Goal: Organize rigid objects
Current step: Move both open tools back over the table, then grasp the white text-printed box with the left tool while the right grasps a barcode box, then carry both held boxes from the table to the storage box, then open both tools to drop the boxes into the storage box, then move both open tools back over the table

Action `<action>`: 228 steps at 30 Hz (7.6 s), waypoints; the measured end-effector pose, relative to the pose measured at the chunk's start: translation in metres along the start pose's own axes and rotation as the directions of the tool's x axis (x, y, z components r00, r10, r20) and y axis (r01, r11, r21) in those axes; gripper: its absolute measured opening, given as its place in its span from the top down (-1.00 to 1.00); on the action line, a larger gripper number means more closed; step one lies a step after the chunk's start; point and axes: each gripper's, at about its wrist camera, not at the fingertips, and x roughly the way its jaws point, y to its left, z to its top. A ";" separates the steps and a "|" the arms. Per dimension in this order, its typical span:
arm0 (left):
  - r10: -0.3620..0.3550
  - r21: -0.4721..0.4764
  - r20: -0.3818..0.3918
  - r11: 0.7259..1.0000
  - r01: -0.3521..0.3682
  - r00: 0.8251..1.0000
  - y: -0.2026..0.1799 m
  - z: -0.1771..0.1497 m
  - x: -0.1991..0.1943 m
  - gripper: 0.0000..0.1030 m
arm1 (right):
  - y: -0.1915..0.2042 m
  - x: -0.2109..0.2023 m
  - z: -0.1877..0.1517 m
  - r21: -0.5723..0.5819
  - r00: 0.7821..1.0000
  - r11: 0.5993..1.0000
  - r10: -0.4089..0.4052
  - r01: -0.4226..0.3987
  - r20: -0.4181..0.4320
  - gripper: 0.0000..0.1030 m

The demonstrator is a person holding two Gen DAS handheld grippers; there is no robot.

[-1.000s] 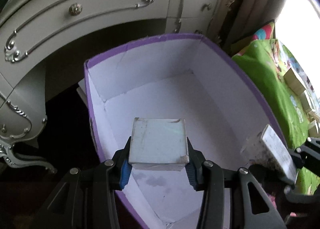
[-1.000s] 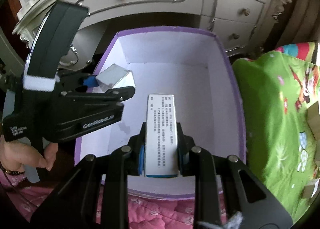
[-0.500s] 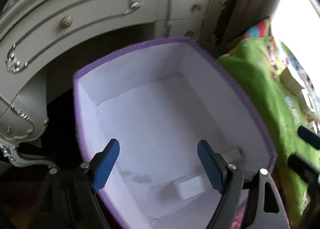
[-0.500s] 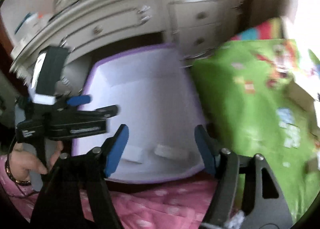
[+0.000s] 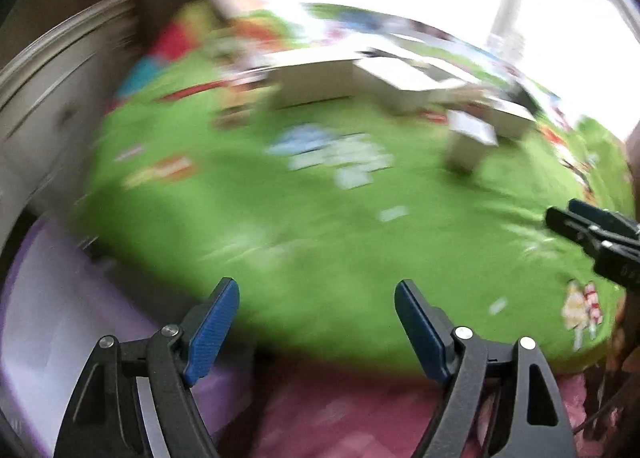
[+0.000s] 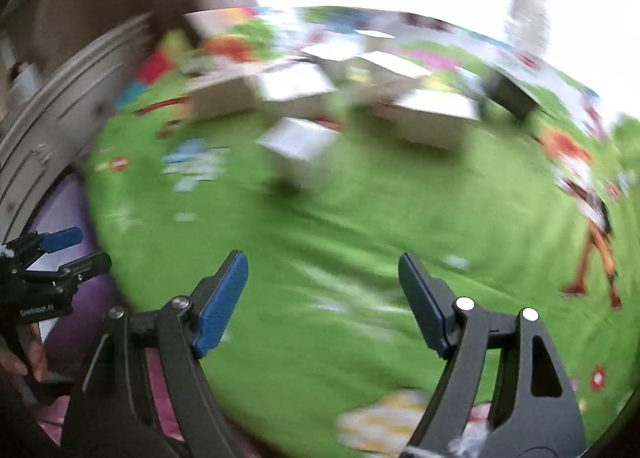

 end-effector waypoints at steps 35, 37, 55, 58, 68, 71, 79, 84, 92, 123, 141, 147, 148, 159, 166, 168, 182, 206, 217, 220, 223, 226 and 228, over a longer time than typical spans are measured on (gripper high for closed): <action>-0.174 0.252 0.040 0.954 0.159 0.984 -0.119 0.087 0.085 -0.78 | -0.047 0.113 0.102 -0.569 0.991 0.818 -0.125 0.083 -0.035 -0.51; -0.187 0.243 0.041 0.955 0.171 0.982 -0.117 0.087 0.085 -0.79 | -0.058 0.093 0.098 -0.470 0.998 0.882 0.005 -0.037 -0.068 -0.26; -0.151 0.246 0.034 0.959 0.138 0.988 -0.118 0.088 0.088 -0.86 | -0.064 0.098 0.080 -0.262 0.998 0.964 0.042 -0.053 -0.045 0.16; -0.149 0.246 0.034 0.960 0.137 0.988 -0.118 0.088 0.088 -0.87 | -0.065 0.081 0.062 -0.225 0.999 0.974 -0.045 0.041 -0.014 0.16; -0.158 0.164 0.101 0.976 0.140 0.982 -0.100 0.088 0.081 0.18 | -0.099 0.018 -0.014 0.036 0.981 0.981 -0.192 0.192 -0.018 0.16; -0.137 0.183 0.100 0.976 0.117 0.985 -0.105 0.088 0.081 0.18 | -0.096 0.015 -0.018 0.047 0.975 0.974 -0.221 0.221 -0.003 0.16; -0.116 0.196 0.104 0.976 0.094 0.988 -0.110 0.086 0.080 0.17 | -0.094 0.015 -0.022 0.091 0.970 0.967 -0.242 0.238 0.032 0.16; -0.110 0.196 0.106 0.977 0.087 0.988 -0.110 0.086 0.080 0.17 | -0.094 0.015 -0.023 0.096 0.970 0.967 -0.241 0.236 0.035 0.16; -0.103 0.199 0.107 0.977 0.080 0.989 -0.110 0.086 0.079 0.17 | -0.095 0.015 -0.023 0.098 0.970 0.967 -0.241 0.237 0.035 0.16; -0.399 0.357 0.661 0.912 0.201 0.636 -0.156 0.064 -0.180 0.17 | -0.029 -0.227 -0.043 0.270 0.501 0.912 -0.398 0.310 0.769 0.16; -0.173 0.164 0.696 0.983 0.080 0.697 -0.060 0.031 -0.181 0.16 | 0.048 -0.204 -0.026 0.022 0.617 0.972 -0.167 0.236 0.769 0.16; -0.073 0.067 0.701 0.997 0.036 0.710 -0.017 0.016 -0.189 0.17 | 0.091 -0.195 -0.016 -0.126 0.635 0.971 -0.035 0.205 0.771 0.16; -0.059 0.059 0.703 0.998 0.025 0.709 -0.011 0.013 -0.191 0.16 | 0.096 -0.194 -0.015 -0.139 0.639 0.970 -0.020 0.197 0.769 0.16; 0.127 -0.099 0.709 0.992 -0.081 0.694 0.058 -0.023 -0.210 0.16 | 0.174 -0.173 -0.003 -0.375 0.679 0.923 0.219 0.089 0.701 0.16; 0.221 -0.200 0.641 0.973 -0.119 0.735 0.104 -0.043 -0.204 0.16 | 0.231 -0.161 -0.009 -0.527 0.695 0.850 0.367 0.019 0.618 0.16; 0.252 -0.234 0.609 0.963 -0.132 0.752 0.118 -0.052 -0.200 0.16 | 0.245 -0.154 -0.008 -0.565 0.712 0.825 0.406 -0.017 0.573 0.16; 0.354 -0.453 0.301 0.870 -0.195 0.885 0.213 -0.095 -0.159 0.16 | 0.326 -0.098 -0.017 -0.682 0.815 0.675 0.543 -0.281 0.202 0.15; 0.350 -0.606 -0.168 0.700 -0.377 0.921 0.272 -0.144 -0.096 -0.57 | 0.349 -0.018 -0.047 -0.663 0.854 0.583 0.492 -0.469 -0.171 -0.37; 0.260 -0.425 -0.068 0.866 -0.264 0.963 0.194 -0.099 -0.078 -0.63 | 0.186 -0.008 -0.005 -0.461 0.979 0.880 0.181 -0.119 0.092 -0.63; 0.182 -0.308 -0.044 0.933 -0.186 0.982 0.149 -0.081 -0.064 -0.63 | 0.111 0.008 -0.002 -0.304 0.996 0.953 0.029 0.000 0.089 -0.63; 0.102 -0.165 -0.032 0.981 -0.106 0.994 0.101 -0.053 -0.045 -0.63 | 0.036 0.018 0.004 -0.106 0.997 0.994 -0.034 0.040 0.064 -0.63; 0.041 -0.037 0.011 0.998 -0.041 0.999 0.051 -0.022 -0.027 -0.63 | -0.023 0.033 0.017 0.028 0.993 0.993 -0.114 0.114 0.032 -0.63; 0.010 0.034 0.031 0.999 -0.011 0.999 0.018 0.000 -0.012 -0.63 | -0.058 0.050 0.029 0.075 0.989 0.987 -0.146 0.145 0.017 -0.63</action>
